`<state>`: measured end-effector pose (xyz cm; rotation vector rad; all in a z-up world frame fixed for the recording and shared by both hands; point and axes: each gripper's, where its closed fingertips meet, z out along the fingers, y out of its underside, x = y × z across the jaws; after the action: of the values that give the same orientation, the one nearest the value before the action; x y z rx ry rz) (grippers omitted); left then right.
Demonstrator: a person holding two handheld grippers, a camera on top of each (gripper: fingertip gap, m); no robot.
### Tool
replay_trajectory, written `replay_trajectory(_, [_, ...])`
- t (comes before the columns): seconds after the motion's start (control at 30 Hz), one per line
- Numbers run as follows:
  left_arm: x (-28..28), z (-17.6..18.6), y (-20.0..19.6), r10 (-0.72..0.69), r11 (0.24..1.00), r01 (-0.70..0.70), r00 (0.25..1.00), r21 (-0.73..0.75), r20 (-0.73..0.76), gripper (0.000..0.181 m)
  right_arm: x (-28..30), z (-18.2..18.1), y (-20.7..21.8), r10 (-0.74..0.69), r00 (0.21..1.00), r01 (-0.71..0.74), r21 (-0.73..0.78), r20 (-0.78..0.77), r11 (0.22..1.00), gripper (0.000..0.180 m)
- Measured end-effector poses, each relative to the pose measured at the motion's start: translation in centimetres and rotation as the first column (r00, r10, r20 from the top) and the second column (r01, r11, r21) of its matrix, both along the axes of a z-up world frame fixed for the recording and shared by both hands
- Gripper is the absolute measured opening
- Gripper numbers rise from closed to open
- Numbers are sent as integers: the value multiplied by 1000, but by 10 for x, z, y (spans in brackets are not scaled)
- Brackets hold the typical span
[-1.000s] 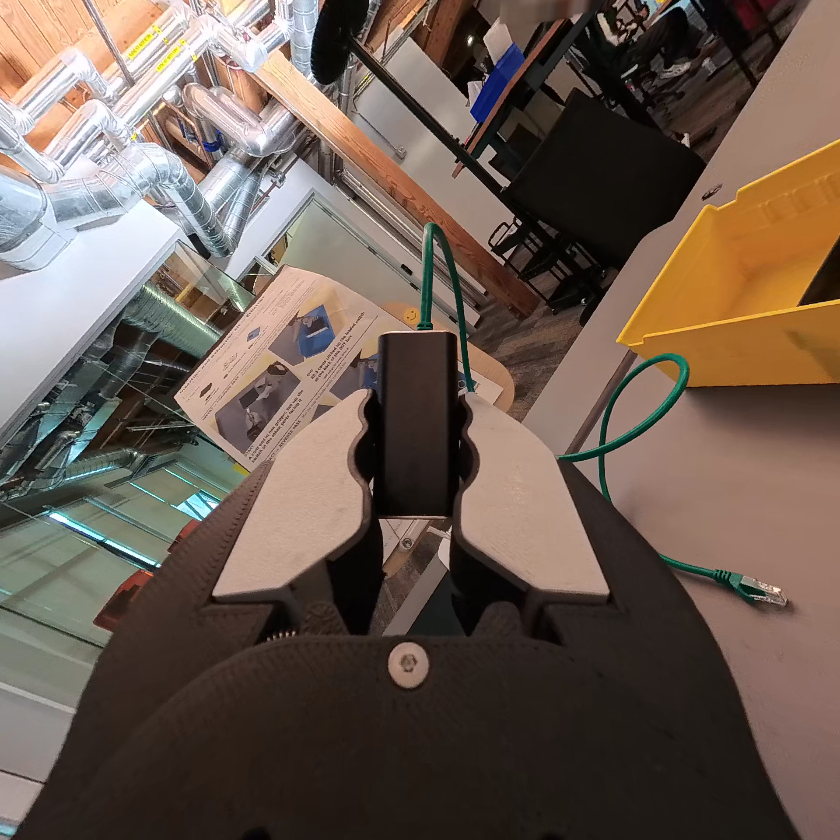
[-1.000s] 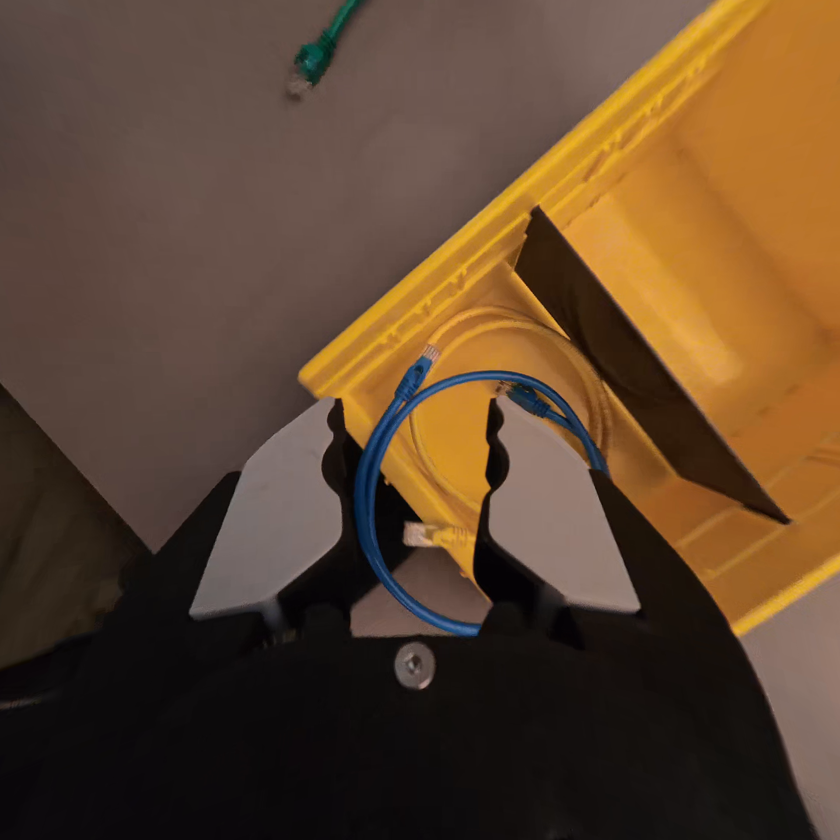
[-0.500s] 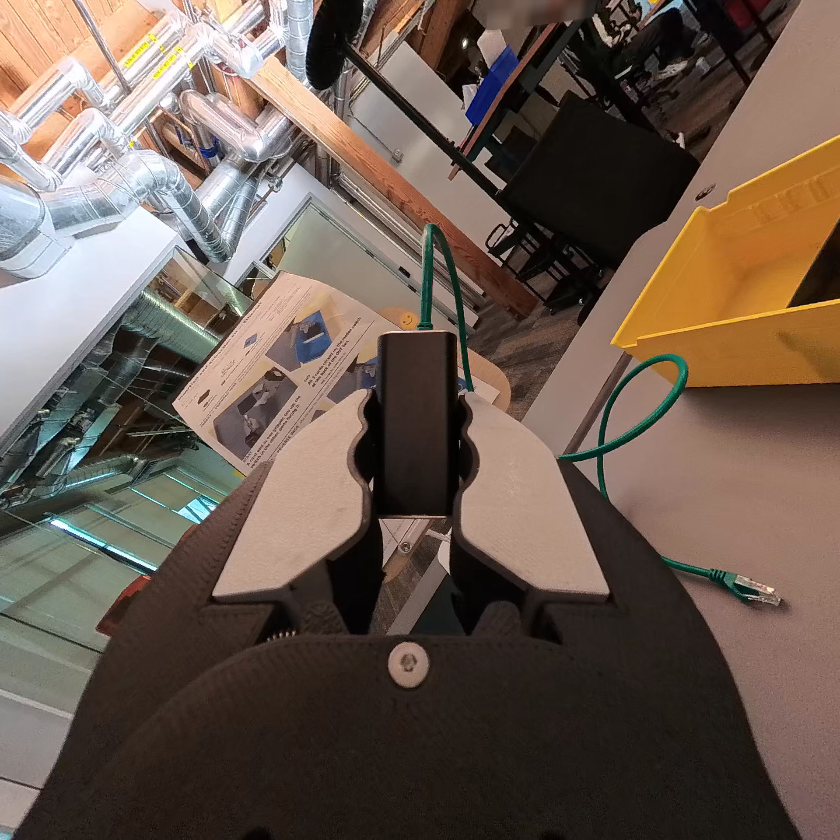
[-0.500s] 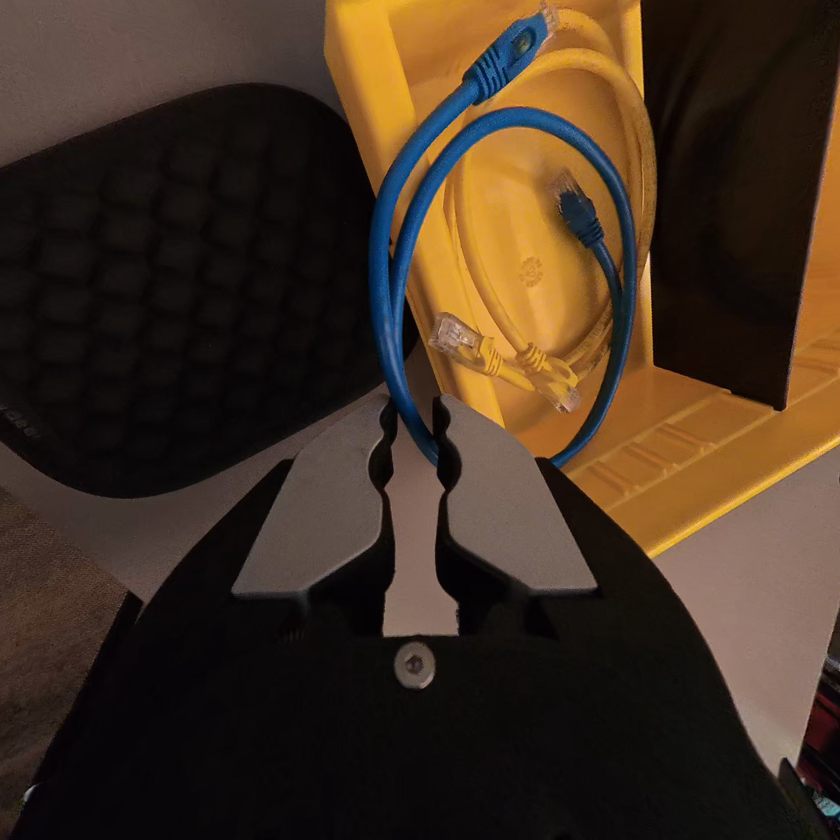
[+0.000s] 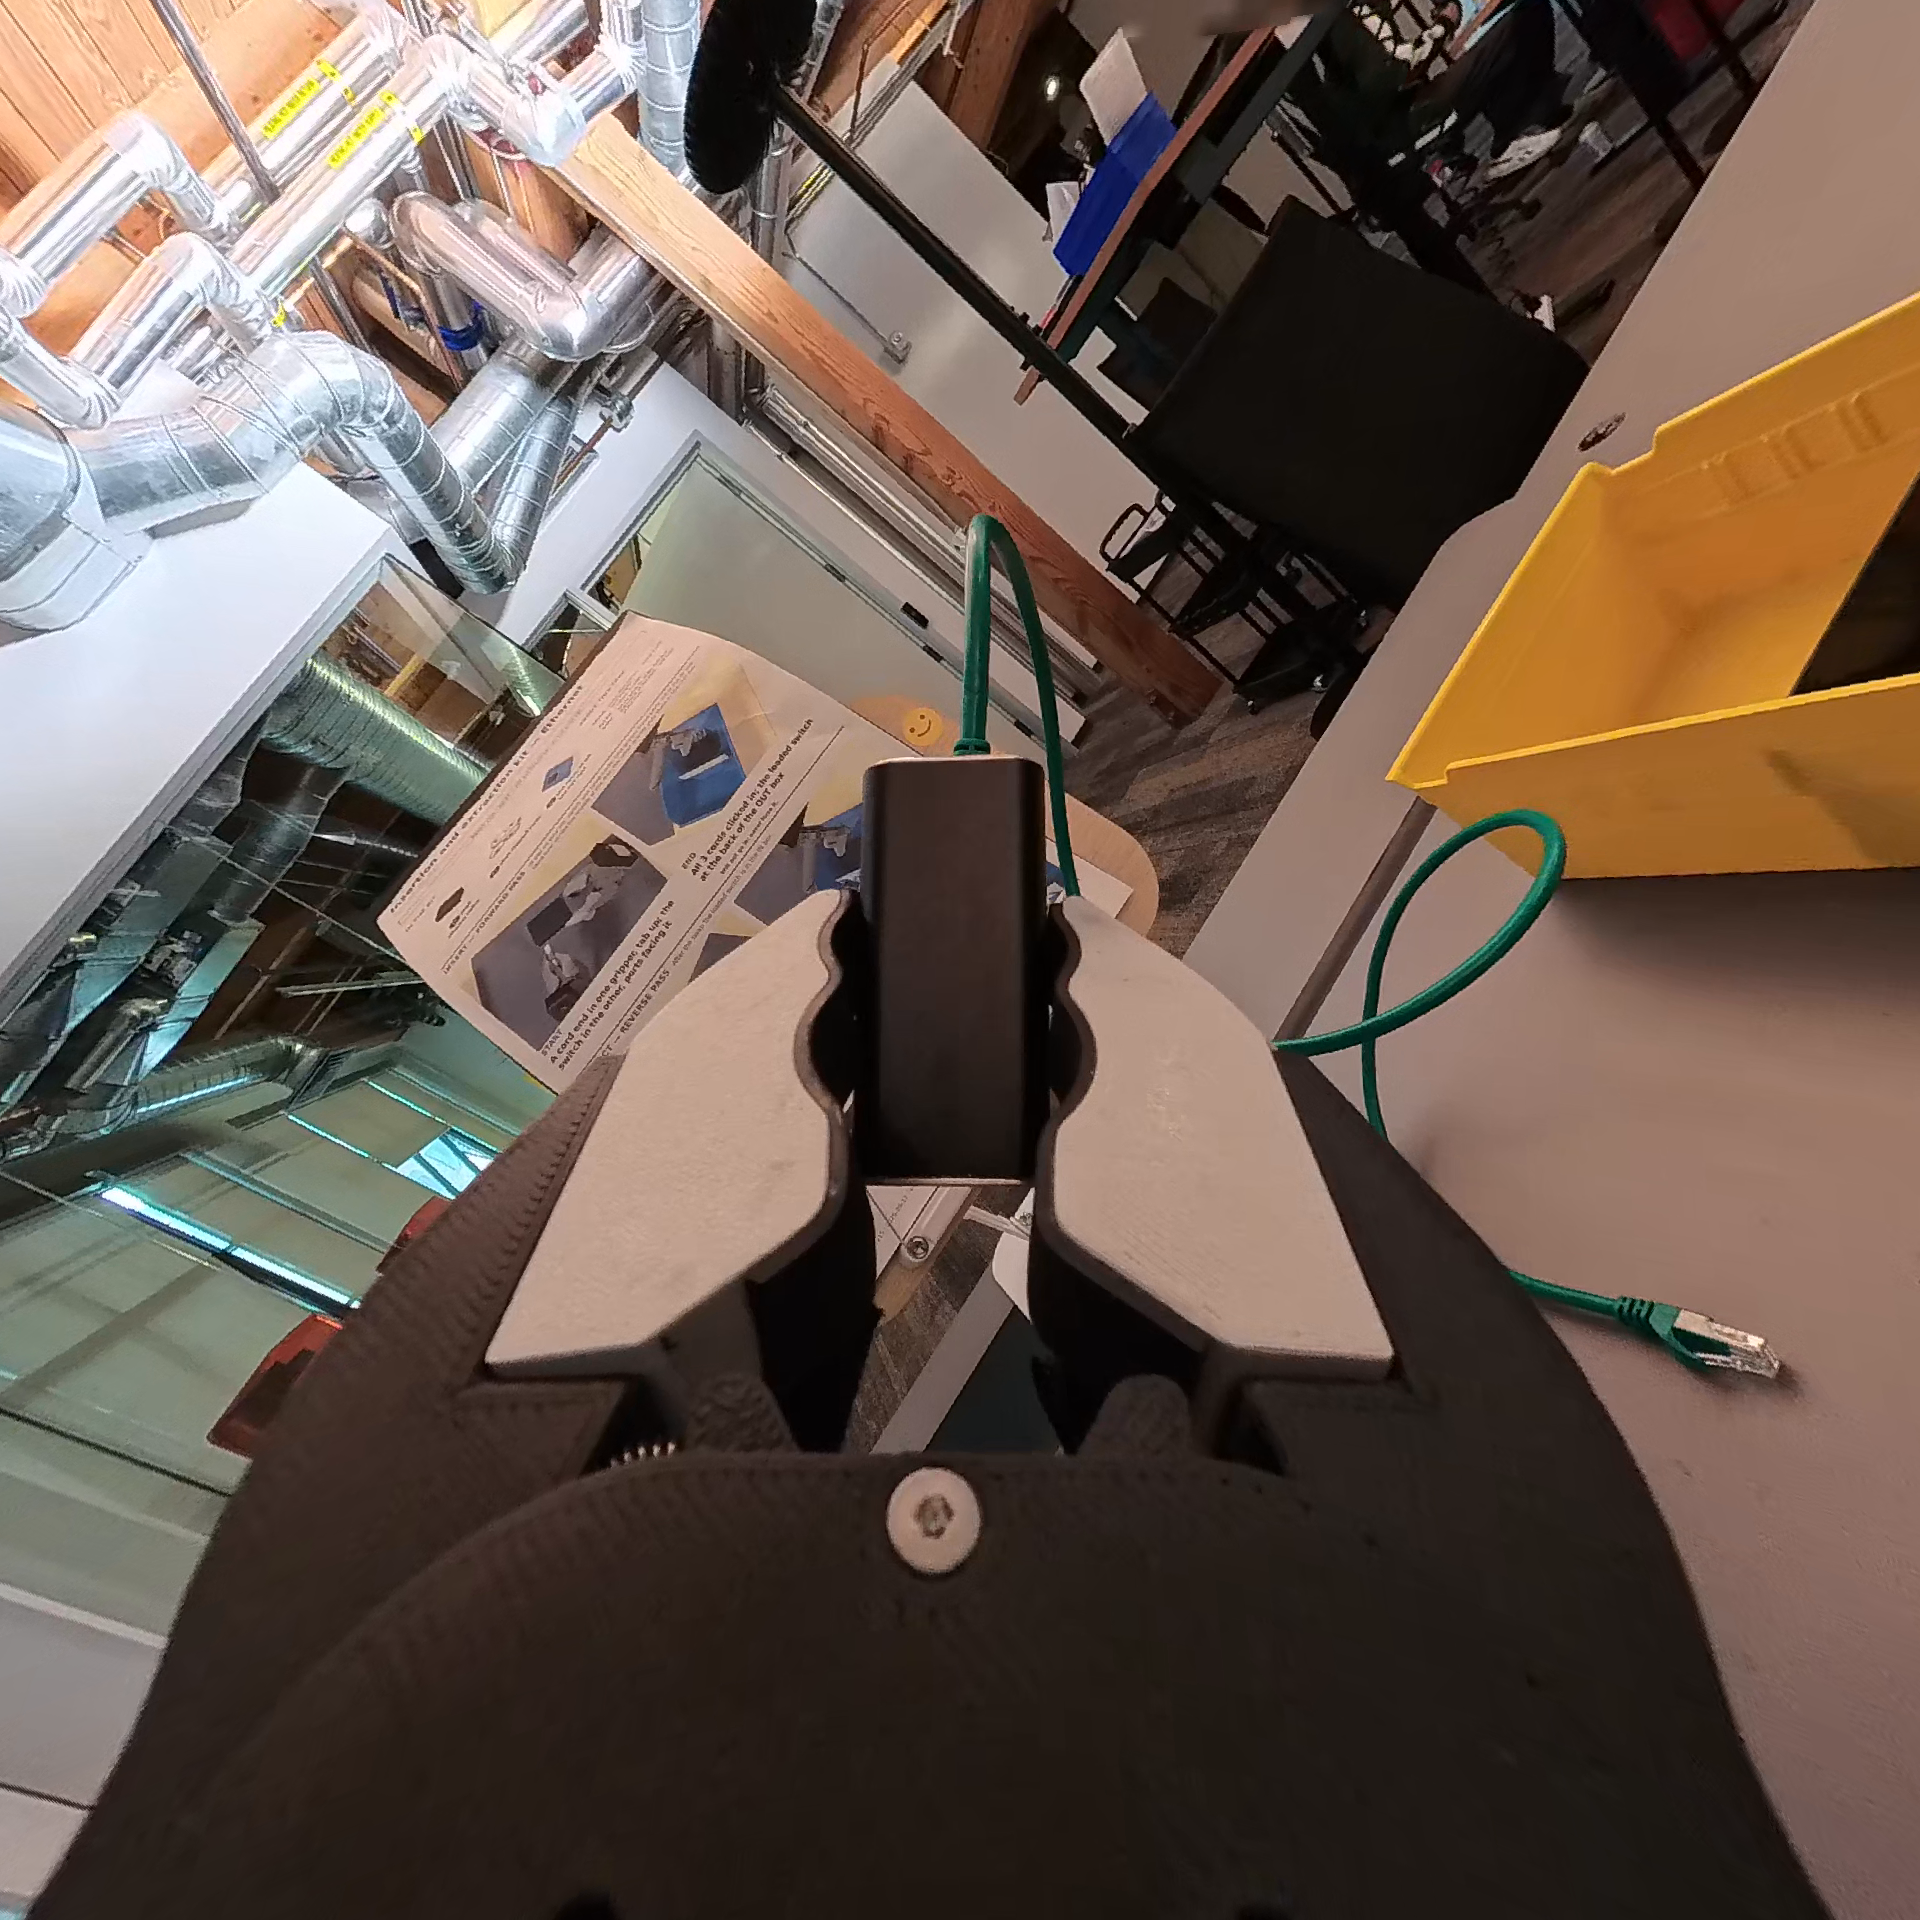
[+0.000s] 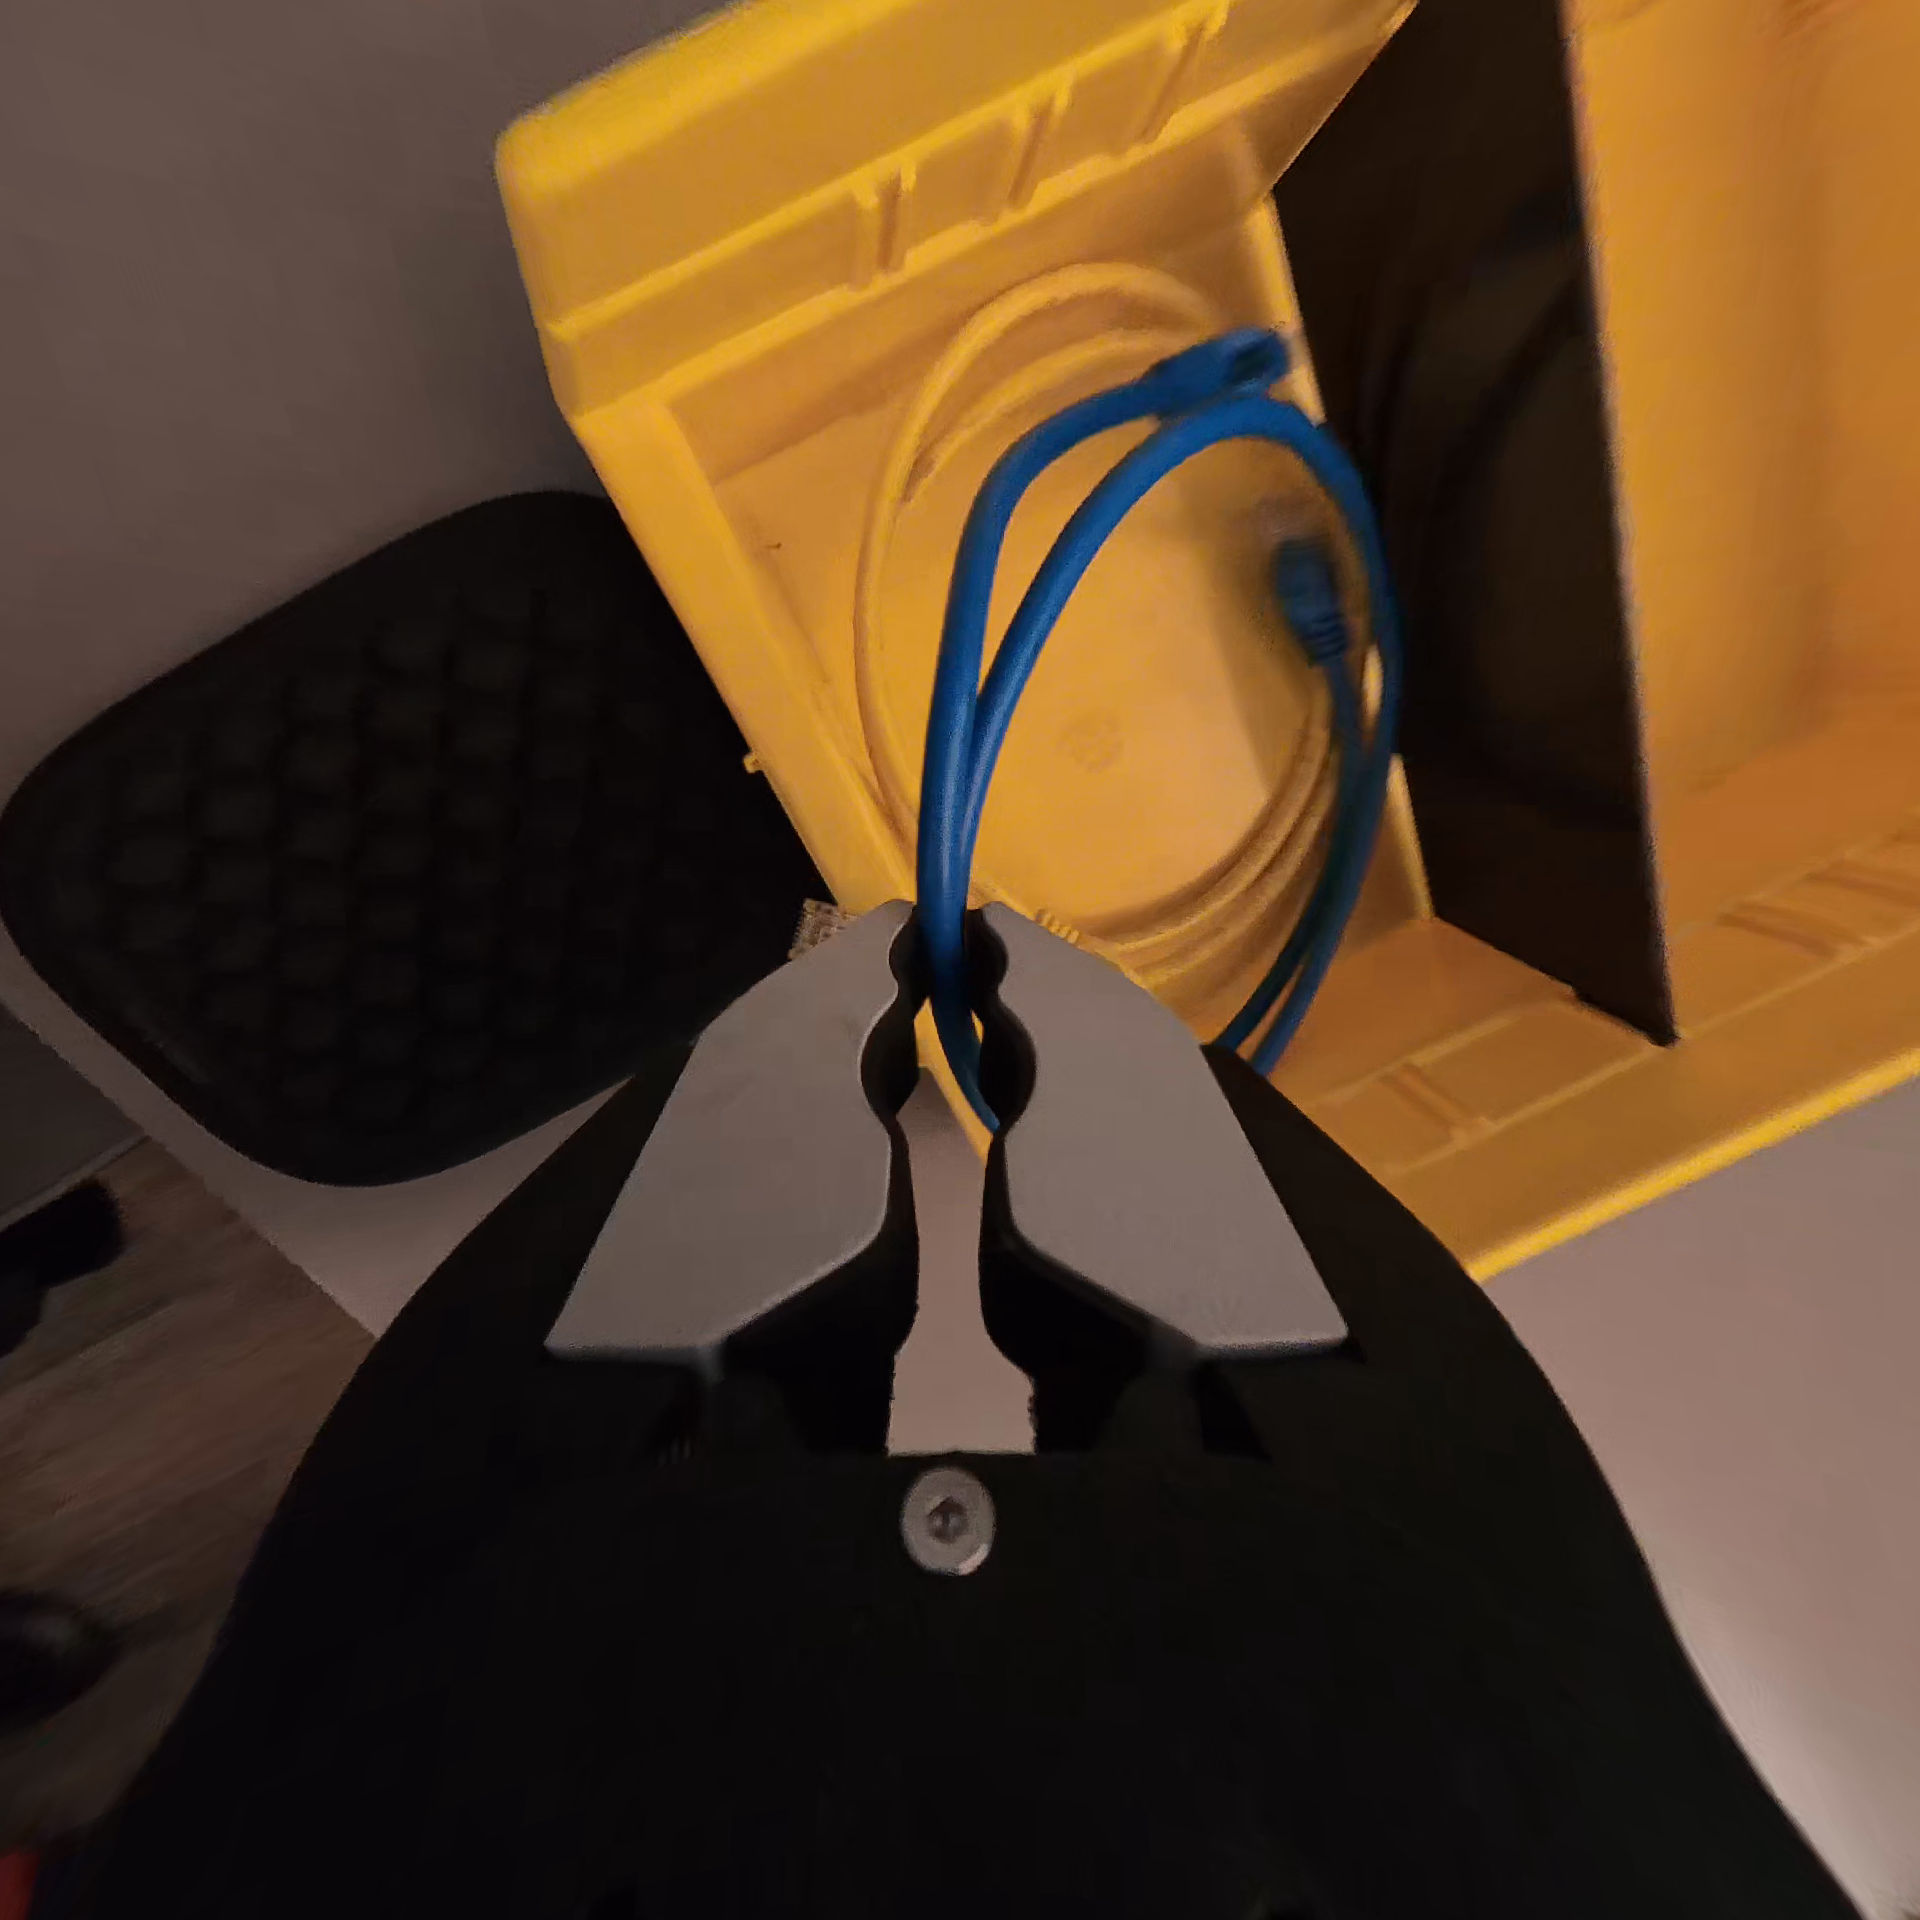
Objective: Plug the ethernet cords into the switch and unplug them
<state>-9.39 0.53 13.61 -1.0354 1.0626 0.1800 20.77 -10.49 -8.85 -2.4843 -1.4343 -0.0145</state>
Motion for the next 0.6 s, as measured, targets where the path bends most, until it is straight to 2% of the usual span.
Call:
replay_trajectory(0.07, [0, 1, -1, -7, 1000, 7, 1000, 0, 5, 32, 1, -14, -2, 10, 999, -7, -60, 47, 998, 7])
replay_trajectory(0.17, [2, 2, -4, -36, 999, 36, 999, 10, 12, 32, 0, -23, 0, 6, 998, -2, -66, 68, 998, 11])
replay_trajectory(0.23, [5, 0, -7, -57, 998, 57, 998, 15, 0, 32, -3, -20, 0, -4, 999, 6, -55, 37, 998, 15])
replay_trajectory(0.33, [7, -2, -8, -63, 998, 64, 998, 24, -22, 32, -13, -10, -6, -4, 997, 0, -57, -73, 998, 37])
replay_trajectory(0.4, [10, -4, -9, -75, 997, 76, 996, 31, -39, 32, -17, 4, -8, 5, 991, -8, -20, -131, 1000, 42])
replay_trajectory(0.47, [11, -7, -9, -75, 997, 76, 996, 23, -55, 32, -25, 26, -6, 19, 978, -8, 55, -207, 998, 42])
replay_trajectory(0.53, [13, -8, -11, -88, 996, 90, 994, 27, -65, 32, -42, 59, 3, 90, 952, -26, 213, -293, 977, 36])
replay_trajectory(0.6, [17, -8, -16, -115, 993, 117, 991, 29, -65, 32, -67, 102, 12, 223, 915, -51, 449, -338, 892, 19])
